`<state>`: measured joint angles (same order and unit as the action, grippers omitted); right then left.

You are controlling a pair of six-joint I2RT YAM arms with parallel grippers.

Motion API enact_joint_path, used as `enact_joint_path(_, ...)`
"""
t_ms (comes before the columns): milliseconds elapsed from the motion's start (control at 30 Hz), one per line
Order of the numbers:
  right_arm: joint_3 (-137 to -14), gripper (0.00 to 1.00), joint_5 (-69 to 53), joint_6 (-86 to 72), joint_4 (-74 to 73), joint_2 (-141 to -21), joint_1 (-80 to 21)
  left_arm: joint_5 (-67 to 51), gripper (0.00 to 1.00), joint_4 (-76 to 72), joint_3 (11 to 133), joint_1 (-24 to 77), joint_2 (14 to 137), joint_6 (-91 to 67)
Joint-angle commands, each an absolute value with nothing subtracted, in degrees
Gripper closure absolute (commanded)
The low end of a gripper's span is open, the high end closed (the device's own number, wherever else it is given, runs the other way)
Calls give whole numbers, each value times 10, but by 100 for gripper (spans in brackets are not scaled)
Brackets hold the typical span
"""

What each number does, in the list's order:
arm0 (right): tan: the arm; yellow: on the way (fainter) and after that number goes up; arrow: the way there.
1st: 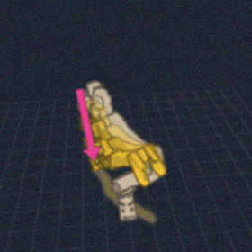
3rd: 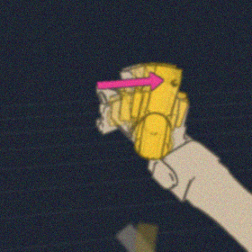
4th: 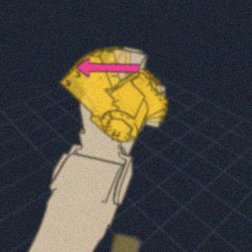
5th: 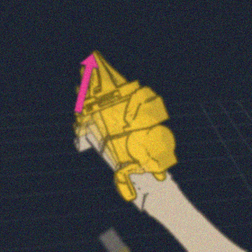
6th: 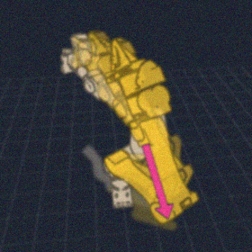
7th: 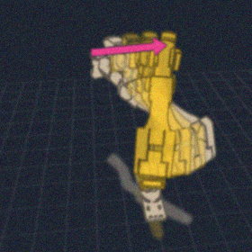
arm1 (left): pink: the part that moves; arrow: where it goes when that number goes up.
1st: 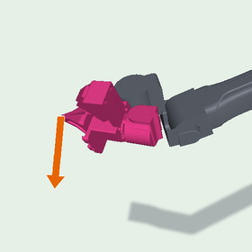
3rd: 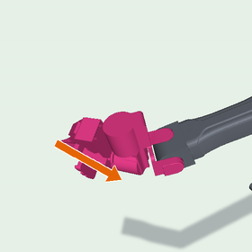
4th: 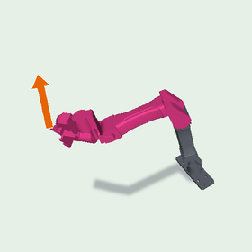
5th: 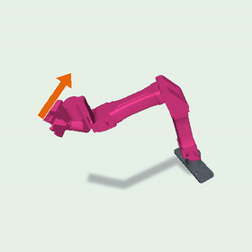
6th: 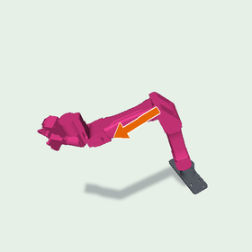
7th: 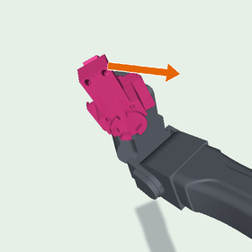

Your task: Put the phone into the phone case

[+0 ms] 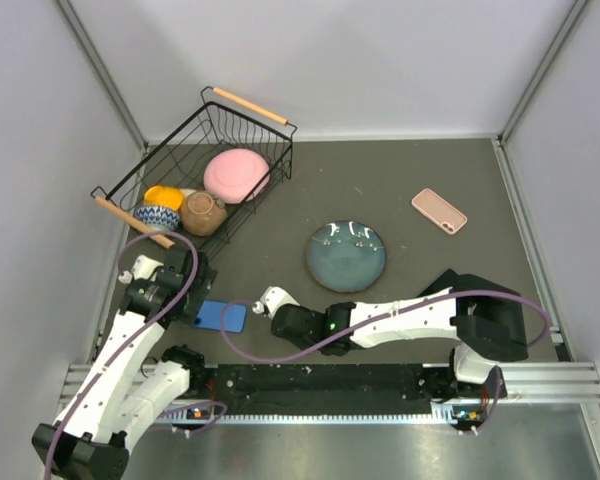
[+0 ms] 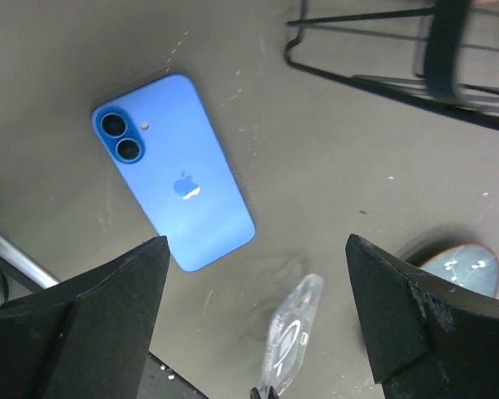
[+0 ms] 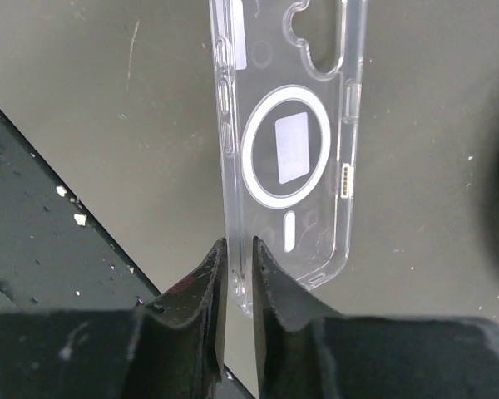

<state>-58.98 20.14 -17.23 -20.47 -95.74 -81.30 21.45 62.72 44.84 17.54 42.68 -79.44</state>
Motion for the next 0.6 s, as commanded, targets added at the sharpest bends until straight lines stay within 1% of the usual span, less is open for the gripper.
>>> enact_joint_path(0,-586,81,220,-213,-235,-965,-820,188,8,621,414,172,432,-861)
enact_joint_path(67,-581,79,215,-216,-231,-960,-820,178,9,616,394,172,426,-877)
enact_joint_path(167,-575,73,209,-224,-229,-945,-820,177,9,600,364,172,413,-902)
enact_joint_path(200,-572,69,206,-229,-226,-928,-820,177,9,587,356,172,410,-906)
enact_joint_path(267,-561,65,203,-234,-215,-910,-820,176,9,580,337,172,410,-912)
enact_joint_path(300,-553,59,200,-239,-213,-890,-820,171,10,576,331,172,410,-924)
enact_joint_path(333,-548,57,199,-242,-209,-877,-820,169,11,574,321,172,415,-930)
enact_joint_path(367,-545,51,194,-245,-202,-866,-820,165,12,572,316,172,417,-936)
enact_joint_path(400,-535,48,193,-248,-200,-855,-820,160,15,568,311,172,420,-944)
enact_joint_path(533,-519,32,213,-262,-193,-802,-821,158,15,559,301,172,443,-968)
enact_joint_path(567,-516,22,231,-272,-194,-795,-820,156,15,560,302,172,447,-977)
